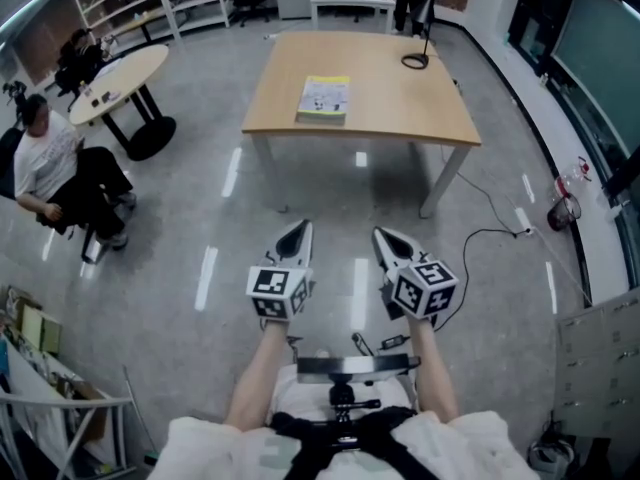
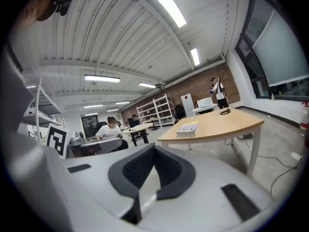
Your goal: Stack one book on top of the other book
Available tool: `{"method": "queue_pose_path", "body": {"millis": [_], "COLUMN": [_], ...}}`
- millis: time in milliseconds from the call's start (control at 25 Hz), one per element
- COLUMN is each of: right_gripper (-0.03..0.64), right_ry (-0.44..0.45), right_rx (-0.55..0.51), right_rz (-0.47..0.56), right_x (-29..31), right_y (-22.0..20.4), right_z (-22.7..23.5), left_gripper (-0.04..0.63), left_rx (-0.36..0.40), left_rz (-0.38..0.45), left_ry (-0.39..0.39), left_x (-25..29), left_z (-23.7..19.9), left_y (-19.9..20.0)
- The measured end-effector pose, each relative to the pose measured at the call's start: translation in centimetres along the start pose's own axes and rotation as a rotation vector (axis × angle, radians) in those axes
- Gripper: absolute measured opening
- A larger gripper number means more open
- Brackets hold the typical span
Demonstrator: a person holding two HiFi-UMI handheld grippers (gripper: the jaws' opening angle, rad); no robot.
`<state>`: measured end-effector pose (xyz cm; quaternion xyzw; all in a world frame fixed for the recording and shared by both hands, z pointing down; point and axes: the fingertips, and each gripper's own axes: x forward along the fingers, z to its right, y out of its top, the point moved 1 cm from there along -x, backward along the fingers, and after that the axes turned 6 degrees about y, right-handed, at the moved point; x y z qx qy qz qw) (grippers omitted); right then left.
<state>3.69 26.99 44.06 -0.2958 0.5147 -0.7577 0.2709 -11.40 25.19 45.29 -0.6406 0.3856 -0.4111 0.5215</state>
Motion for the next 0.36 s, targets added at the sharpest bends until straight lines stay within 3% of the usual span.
{"method": "queue_pose_path", "body": {"millis": [360], "right_gripper": [-0.002], "right_ry": [-0.015], "right_rx": [-0.018], "right_rz": [-0.001], "right_x": [0.02], "right_y": [0.11], "right_z": [0.02], "left_gripper": [0.008], "left_rx": [-0.011], "left_rz": [0.000], "left_ry": [-0.015], "left_x": [0.40], "left_z": [0.76], "left_y": [-0.32]}}
